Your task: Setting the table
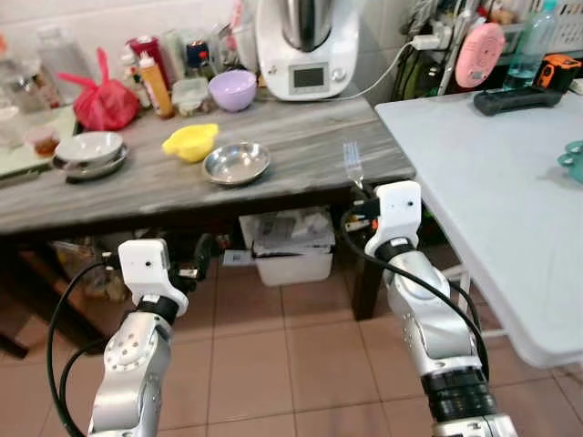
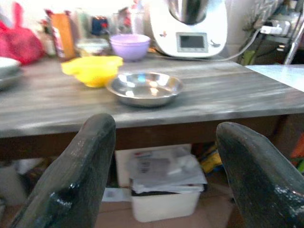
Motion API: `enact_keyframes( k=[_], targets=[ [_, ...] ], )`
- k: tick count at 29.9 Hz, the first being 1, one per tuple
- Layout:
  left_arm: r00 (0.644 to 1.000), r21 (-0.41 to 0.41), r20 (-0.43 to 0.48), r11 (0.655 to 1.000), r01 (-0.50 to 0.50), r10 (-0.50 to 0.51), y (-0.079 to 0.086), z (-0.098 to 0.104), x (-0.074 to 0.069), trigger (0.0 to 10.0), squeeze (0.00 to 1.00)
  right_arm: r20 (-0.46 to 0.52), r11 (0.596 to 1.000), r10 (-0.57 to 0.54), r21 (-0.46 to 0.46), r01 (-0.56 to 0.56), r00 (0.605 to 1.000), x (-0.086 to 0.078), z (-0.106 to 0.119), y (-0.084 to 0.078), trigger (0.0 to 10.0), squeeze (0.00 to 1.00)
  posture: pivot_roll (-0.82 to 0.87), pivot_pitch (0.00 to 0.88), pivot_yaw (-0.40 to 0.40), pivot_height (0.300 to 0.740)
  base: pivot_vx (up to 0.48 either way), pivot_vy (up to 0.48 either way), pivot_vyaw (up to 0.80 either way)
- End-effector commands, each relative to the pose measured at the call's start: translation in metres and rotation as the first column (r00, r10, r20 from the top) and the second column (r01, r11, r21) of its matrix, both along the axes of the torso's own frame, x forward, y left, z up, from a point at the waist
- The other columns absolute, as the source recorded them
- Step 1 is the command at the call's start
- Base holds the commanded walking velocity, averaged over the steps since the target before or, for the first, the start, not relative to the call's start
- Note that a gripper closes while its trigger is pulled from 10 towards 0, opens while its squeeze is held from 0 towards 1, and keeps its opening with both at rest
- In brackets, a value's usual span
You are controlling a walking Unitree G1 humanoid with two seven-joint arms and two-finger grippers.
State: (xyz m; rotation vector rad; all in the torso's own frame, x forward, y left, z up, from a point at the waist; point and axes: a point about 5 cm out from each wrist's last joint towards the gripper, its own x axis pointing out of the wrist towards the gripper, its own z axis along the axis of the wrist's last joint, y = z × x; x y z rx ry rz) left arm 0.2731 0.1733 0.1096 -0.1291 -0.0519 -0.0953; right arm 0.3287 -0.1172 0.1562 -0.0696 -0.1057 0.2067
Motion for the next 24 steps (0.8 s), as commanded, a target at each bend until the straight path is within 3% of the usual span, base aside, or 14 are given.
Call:
enact_keyframes(
  k=[1, 6, 19, 24],
  targets=[
    [1.0, 0.016, 0.011, 1.0, -0.008, 0.008, 0.0041, 0.003, 0.0003, 10.0, 0.0, 0.02, 1.0, 0.012, -0.006, -0.012, 1.0, 0.0014, 0.0054, 0.0026, 10.0, 0.0, -0.11, 0.026, 0.087, 0.74, 0.48, 0.0, 0.0],
    [1.0, 0.016, 0.01, 1.0, -0.006, 0.005, 0.0038, 0.0027, 0.0008, 10.0, 0.0, 0.018, 1.0, 0.011, -0.02, -0.011, 1.0, 0.0015, 0.0045, 0.0029, 10.0, 0.0, -0.11, 0.027, 0.087, 0.74, 0.476, 0.0, 0.09],
    [1.0, 0.017, 0.009, 1.0, -0.007, 0.007, 0.0041, 0.002, 0.0, 10.0, 0.0, 0.016, 1.0, 0.012, -0.021, -0.012, 1.0, 0.002, 0.0037, 0.0034, 10.0, 0.0, -0.1, 0.026, 0.086, 0.74, 0.477, 0.0, 0.67],
    [1.0, 0.014, 0.007, 1.0, -0.004, 0.003, 0.0042, 0.0015, -0.0007, 10.0, 0.0, 0.015, 1.0, 0.007, -0.017, -0.007, 1.0, 0.0025, 0.0034, 0.0032, 10.0, 0.0, -0.1, 0.023, 0.085, 0.74, 0.459, 0.0, 0.0]
  ],
)
